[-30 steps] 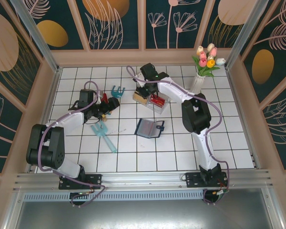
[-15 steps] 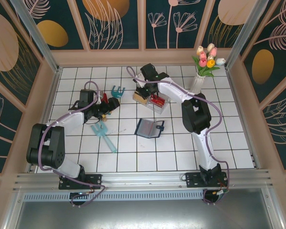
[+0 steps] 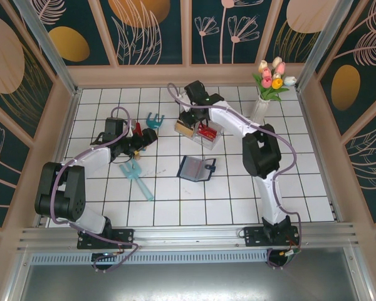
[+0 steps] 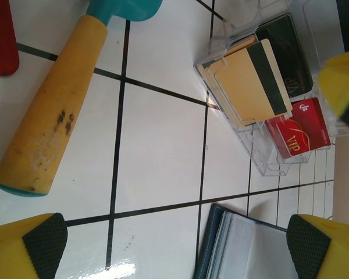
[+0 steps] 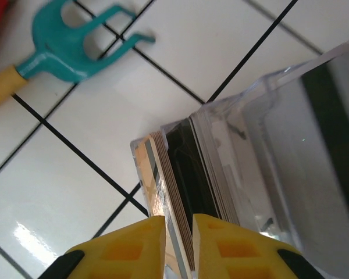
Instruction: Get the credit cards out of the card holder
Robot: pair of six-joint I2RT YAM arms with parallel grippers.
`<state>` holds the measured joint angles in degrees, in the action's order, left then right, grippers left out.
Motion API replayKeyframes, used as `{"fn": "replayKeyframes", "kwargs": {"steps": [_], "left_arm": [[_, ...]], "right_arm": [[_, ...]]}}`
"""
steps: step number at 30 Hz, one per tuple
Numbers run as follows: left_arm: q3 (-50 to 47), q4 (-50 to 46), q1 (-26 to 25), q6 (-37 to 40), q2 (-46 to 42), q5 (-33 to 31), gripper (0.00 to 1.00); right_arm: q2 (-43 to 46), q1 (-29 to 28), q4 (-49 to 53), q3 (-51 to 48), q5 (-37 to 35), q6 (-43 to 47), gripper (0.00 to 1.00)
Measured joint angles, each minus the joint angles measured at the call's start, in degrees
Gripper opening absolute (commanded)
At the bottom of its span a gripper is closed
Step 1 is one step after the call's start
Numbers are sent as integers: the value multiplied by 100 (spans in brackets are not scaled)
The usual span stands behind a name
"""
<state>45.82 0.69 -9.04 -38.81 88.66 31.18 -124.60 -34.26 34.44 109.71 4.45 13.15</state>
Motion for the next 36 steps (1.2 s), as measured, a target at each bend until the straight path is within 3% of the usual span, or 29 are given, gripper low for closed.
{"fn": "replayKeyframes", "kwargs": {"steps": [8,13,21,28,36], "left_arm": [[-120,-2,-57,-2,-151,-37,98],[-181,9,-278,-26,-282,-66,96],[-256,44,-610,-291,-302,-208,81],[-260,240,-826,-509,-90,-149,75],[-275,422,-1108,-695,219,85,71]], "right_arm": [[1246,-295,-142,-763,-315,-1051,36],[1899,-634,-131,-1626,-595,-2590,36],[2736,-1102,-254,-3829,-656,-5322,34],[3233,-1506,-577,-4859,-772,-7195,34],[3412,-1513,-918,-5469,-940,-8268,34]]}}
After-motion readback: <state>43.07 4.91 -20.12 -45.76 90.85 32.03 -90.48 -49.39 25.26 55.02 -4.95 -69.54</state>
